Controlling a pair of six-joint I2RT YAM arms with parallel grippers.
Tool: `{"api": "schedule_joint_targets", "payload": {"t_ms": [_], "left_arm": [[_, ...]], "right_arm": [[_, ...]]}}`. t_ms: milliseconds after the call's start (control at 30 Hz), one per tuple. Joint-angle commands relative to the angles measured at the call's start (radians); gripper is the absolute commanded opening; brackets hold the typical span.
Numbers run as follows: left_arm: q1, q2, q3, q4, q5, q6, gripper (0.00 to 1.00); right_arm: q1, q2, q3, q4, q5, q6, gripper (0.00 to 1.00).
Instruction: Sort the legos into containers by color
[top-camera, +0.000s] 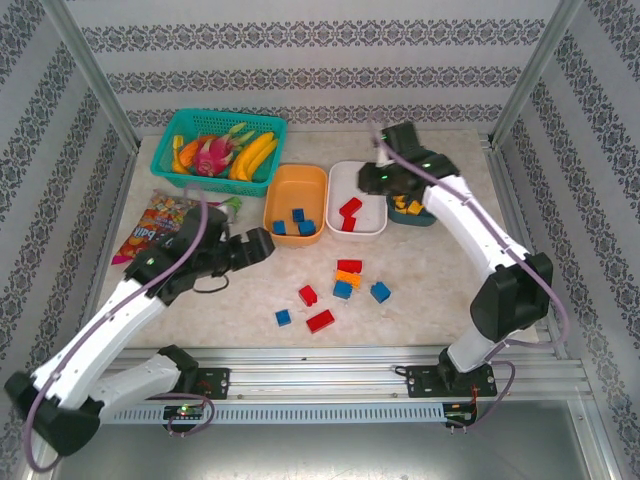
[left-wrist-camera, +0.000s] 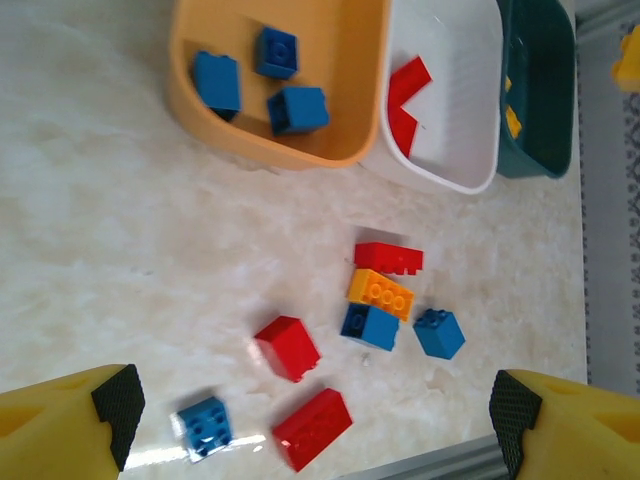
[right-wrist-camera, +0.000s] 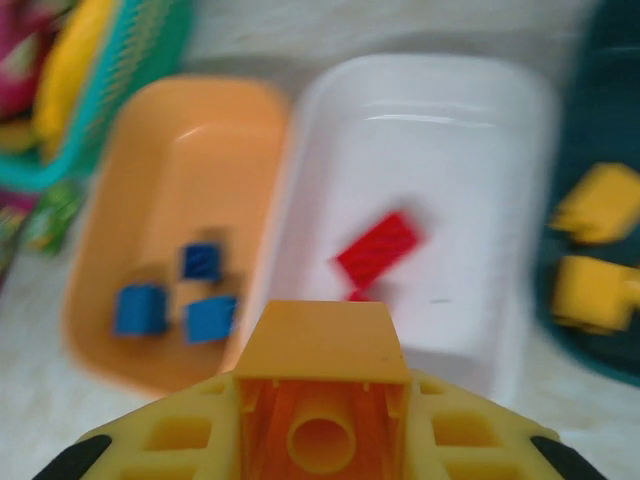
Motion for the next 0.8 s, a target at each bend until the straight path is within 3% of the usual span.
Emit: {"api": "schedule_joint_targets", "payload": {"t_ms": [0, 267, 633, 767], "left_arm": [[-0.044, 0.094, 0.086, 0.148, 0.055, 0.064, 0.92], [-0.120, 0.333, 0.228, 0.237, 0.064, 0.088, 0.92], [-0.180, 0.472, 0.345, 0.248, 0.031, 0.092, 0.92], [-0.193, 0.485, 0.340, 0.235, 0.021, 0.095, 0.92]], "right_arm": [[-0.119, 0.049, -0.016, -0.043, 0.035, 0.059, 0.23], [-0.284, 0.366, 0.239, -0.133, 0.097, 0.078, 0.25], [-0.318, 0.661, 0.493, -0.246, 0.109, 0.063, 0.33], [-0.320, 0.689, 0.522, -0.257, 0.080, 0.046, 0.42]]}}
